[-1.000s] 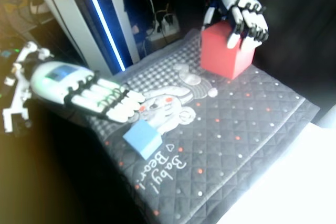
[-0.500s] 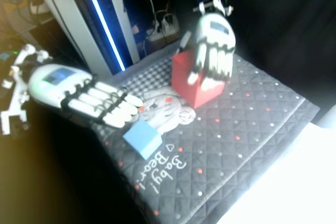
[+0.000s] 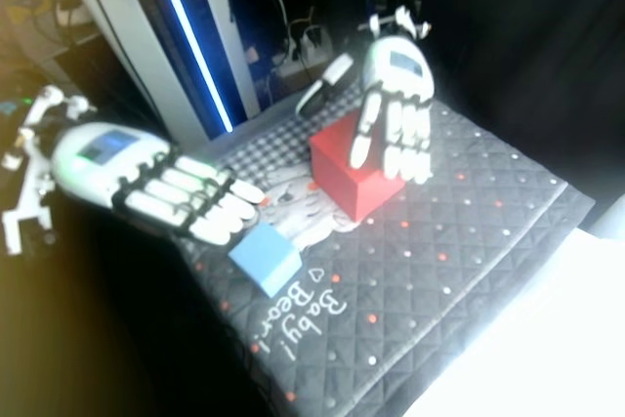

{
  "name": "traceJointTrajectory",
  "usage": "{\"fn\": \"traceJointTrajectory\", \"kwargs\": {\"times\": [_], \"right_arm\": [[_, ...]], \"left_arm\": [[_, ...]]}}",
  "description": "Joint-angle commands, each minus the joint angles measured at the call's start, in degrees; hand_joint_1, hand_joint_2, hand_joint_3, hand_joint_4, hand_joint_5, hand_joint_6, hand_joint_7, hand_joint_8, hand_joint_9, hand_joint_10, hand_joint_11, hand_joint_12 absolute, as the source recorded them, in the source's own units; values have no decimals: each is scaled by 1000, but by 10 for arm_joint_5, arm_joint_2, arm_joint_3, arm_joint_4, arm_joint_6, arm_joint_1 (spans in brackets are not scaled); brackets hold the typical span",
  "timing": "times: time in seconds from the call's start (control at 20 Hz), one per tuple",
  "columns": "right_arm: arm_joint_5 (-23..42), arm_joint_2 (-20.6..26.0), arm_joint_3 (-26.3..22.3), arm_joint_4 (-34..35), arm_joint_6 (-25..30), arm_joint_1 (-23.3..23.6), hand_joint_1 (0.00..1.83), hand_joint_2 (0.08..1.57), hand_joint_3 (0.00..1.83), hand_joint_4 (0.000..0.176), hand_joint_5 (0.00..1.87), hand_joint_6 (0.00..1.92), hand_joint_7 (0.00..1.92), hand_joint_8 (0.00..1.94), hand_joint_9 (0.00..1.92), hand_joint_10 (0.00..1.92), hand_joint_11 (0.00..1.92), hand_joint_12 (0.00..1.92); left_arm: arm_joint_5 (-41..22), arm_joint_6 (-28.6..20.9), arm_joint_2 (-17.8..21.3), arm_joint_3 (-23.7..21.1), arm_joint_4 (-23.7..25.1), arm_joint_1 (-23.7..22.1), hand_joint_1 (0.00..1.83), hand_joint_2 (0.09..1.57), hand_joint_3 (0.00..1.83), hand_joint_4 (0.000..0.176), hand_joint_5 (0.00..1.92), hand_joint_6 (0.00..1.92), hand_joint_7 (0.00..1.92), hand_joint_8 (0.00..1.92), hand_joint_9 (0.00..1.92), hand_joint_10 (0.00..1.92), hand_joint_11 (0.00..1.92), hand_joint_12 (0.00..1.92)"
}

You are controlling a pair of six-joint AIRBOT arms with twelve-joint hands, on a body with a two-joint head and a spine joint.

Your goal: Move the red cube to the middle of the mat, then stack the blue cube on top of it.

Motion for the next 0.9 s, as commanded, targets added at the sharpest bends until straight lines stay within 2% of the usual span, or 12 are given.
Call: {"fn": "traceJointTrajectory", "kwargs": {"times": [0.0,0.05,0.1,0.15,0.3,0.35,0.4,0.5,0.55,0.6,0.65,0.85], "right_arm": [[64,2,4,-3,6,7,709,1084,0,27,0,0,0,0,0,0,21,10],[56,2,6,-3,6,14,709,1078,0,6,0,0,0,0,0,0,54,29],[52,1,9,-2,7,17,791,1093,0,31,0,0,0,0,0,0,10,5],[41,-5,18,-3,19,29,791,1100,0,13,0,0,0,0,31,13,55,26],[-4,-46,88,-31,166,53,957,1117,0,0,0,0,0,0,32,19,2,238],[-13,-51,97,-33,181,56,956,1105,0,0,0,0,0,0,29,18,0,243],[-23,-59,108,-33,194,60,947,1109,0,0,0,0,0,0,5,3,0,48],[-49,-77,124,-31,196,69,939,1127,5,0,0,0,0,0,20,8,42,29],[-57,-84,129,-28,196,72,970,1131,0,0,0,0,0,0,49,17,8,304],[-66,-93,136,-27,196,75,982,1108,0,0,0,0,63,15,148,63,1,711],[-74,-102,142,-25,196,78,997,1107,0,0,0,0,87,15,180,84,0,942],[-92,-121,155,-25,197,89,1056,1119,1,0,47,12,126,14,210,121,0,1169]], "left_arm": [[-111,-3,8,-6,1,-1,454,876,2,176,0,0,0,0,0,0,0,0],[-134,-3,22,-16,-3,9,493,913,18,176,0,0,0,0,0,0,0,0],[-155,-3,38,-26,-8,22,631,928,21,176,0,0,0,0,0,0,0,0],[-175,-3,57,-37,-17,43,681,939,23,176,0,0,0,0,0,0,0,0],[-218,-3,88,-56,-41,86,610,990,35,156,0,0,0,0,0,0,0,0],[-226,-3,92,-58,-45,92,611,993,33,130,0,0,0,0,0,0,0,0],[-239,-3,96,-62,-50,101,590,1002,32,98,0,0,0,0,0,0,0,0],[-276,-2,107,-73,-66,128,565,1031,33,61,0,0,0,0,0,0,0,0],[-286,-2,111,-76,-72,136,563,1046,15,50,0,0,0,0,0,0,0,0],[-295,-2,115,-78,-78,144,598,1026,0,97,0,0,0,0,0,0,0,0],[-302,-2,118,-79,-86,153,626,1011,0,108,0,0,0,0,0,0,0,0],[-325,-2,119,-81,-101,166,649,1021,1,106,0,0,0,0,0,0,0,0]]}}
